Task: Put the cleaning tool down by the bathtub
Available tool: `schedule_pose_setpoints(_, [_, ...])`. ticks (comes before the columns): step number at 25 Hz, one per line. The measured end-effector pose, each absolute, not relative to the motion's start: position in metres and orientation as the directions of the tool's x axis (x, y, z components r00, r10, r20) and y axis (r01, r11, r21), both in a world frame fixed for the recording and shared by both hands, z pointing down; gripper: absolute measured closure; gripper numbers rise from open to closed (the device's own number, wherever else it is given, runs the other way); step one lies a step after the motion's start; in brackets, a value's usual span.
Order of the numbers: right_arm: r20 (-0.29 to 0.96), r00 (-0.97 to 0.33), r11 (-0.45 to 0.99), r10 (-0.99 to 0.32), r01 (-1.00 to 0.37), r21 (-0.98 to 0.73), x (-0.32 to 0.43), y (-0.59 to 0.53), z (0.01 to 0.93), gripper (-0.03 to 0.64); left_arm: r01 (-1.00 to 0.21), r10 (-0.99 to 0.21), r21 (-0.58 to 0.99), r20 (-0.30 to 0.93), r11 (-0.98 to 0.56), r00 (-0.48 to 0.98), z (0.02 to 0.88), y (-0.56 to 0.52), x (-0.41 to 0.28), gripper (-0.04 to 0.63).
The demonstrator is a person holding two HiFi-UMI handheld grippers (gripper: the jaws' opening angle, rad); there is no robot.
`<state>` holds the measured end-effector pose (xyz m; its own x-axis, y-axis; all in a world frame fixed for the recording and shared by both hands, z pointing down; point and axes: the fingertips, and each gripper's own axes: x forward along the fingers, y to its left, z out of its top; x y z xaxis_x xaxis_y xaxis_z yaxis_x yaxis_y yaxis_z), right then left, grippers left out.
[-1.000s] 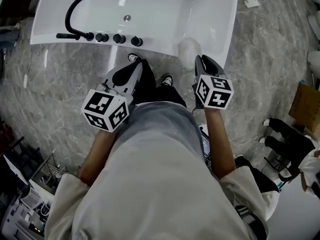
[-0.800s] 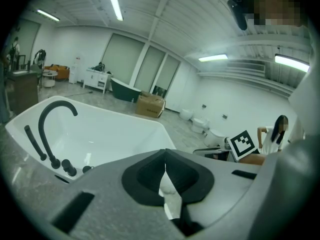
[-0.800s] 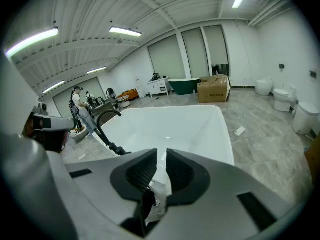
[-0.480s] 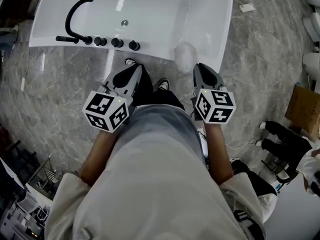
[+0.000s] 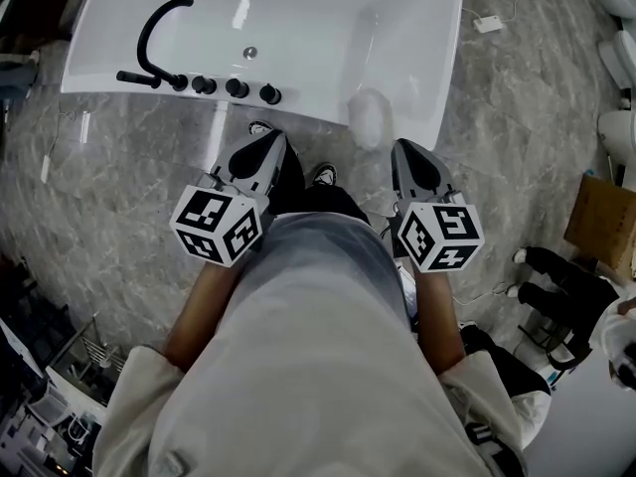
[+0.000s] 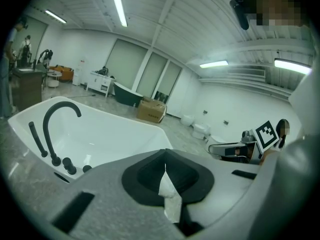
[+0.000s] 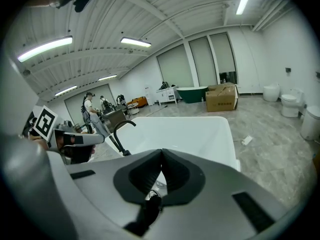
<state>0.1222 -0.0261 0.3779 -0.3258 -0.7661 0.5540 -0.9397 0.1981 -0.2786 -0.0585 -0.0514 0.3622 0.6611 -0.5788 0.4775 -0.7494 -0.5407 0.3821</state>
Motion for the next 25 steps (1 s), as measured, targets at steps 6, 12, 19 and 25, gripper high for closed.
schedule_pose_setpoints(6, [0.559,-0.312,0.196,-0.768,-0.946,-0.258,0.123,-0.021,0.377,0.606,-0.762,-0.591,0.361,0.483,-0.537,0.646,0.355,-0.048,-0.056,0.586])
schedule_pose_setpoints(12, [0.574,-0.292,0.198,-0.765,-0.955,-0.223,0.117,-0.016,0.379,0.606,-0.774,-0.59,0.358,0.504,-0.522,0.631,0.361,-0.041,-0.06,0.586])
schedule_pose_setpoints(19, [0.606,-0.276,0.19,-0.747,-0.961,-0.203,0.12,-0.005,0.385,0.606,-0.795,-0.588,0.353,0.538,-0.494,0.604,0.37,-0.033,-0.061,0.586])
schedule_pose_setpoints(25, [0.622,-0.282,0.192,-0.731,-0.959,-0.209,0.124,-0.002,0.389,0.606,-0.793,-0.581,0.352,0.543,-0.498,0.606,0.373,-0.029,-0.056,0.586])
